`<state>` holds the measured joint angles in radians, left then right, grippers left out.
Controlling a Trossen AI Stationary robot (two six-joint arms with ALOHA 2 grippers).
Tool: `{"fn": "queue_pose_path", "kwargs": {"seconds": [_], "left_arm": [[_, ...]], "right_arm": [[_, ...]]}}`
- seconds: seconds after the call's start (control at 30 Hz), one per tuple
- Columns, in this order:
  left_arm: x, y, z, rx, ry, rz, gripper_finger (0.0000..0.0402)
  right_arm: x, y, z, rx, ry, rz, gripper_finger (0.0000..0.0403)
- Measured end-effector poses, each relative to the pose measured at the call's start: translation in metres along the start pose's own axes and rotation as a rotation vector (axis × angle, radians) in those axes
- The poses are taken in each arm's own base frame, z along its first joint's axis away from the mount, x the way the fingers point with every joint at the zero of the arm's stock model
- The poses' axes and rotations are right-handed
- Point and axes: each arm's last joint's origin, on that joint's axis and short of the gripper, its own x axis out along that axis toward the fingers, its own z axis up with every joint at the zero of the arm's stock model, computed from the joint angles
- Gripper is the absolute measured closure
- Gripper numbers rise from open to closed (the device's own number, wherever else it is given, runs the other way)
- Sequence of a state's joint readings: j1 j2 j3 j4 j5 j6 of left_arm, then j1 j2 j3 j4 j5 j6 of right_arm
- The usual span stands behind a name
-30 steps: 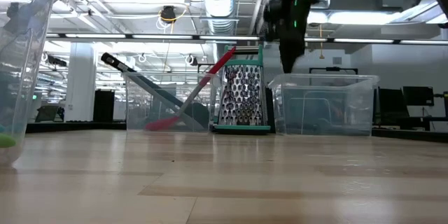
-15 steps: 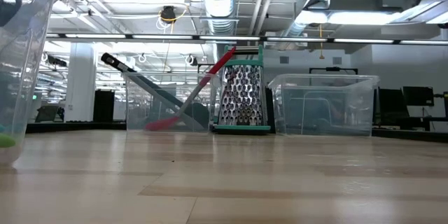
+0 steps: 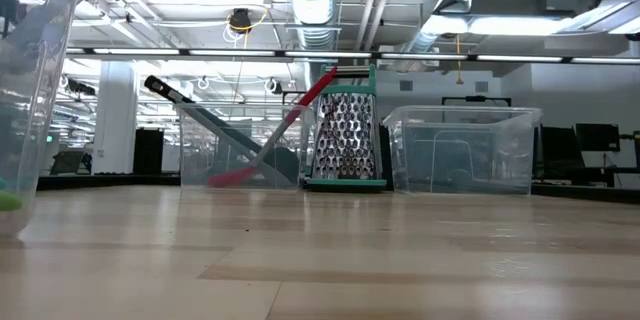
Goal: Pick & Place Kitchen Items
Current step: Return to Home Position
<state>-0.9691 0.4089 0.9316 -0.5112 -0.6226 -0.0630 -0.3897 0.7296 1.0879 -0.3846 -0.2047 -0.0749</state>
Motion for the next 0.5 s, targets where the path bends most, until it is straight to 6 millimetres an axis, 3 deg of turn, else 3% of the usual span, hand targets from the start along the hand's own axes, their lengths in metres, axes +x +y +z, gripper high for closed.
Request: {"fn": "queue_pose_path", "kwargs": {"seconds": [0.33, 0.5], "left_arm": [[0.001, -0.001, -0.043, -0.059, -0.053, -0.112, 0.0399], [0.005, -0.004, -0.068, -0.08, -0.081, -0.148, 0.0399]], "right_arm": [[-0.012, 0.019, -0.103, 0.179, -0.189, 0.084, 0.0402], [-0.014, 0.023, -0.142, 0.246, -0.235, 0.075, 0.0402]]}}
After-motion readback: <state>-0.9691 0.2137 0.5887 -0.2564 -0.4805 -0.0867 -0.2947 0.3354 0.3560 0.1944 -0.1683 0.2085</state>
